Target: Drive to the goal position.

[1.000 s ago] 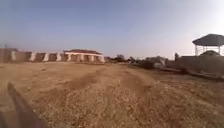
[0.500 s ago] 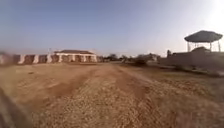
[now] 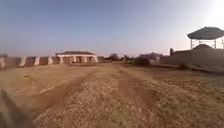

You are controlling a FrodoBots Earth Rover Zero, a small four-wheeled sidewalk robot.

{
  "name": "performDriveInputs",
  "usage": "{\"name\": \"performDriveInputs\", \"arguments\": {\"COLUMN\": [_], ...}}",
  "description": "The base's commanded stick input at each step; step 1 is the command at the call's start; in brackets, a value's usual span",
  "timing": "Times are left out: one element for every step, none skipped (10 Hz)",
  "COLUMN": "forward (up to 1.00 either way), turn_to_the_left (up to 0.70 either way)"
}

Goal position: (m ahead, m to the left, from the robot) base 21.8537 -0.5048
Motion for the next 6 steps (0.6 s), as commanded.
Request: {"name": "performDriveInputs", "arguments": {"forward": [0.68, 0.68, 0.68, 0.68, 0.68, 0.68], "turn_to_the_left": [-0.08, -0.05, -0.03, -0.01, -0.34, -0.29]}}
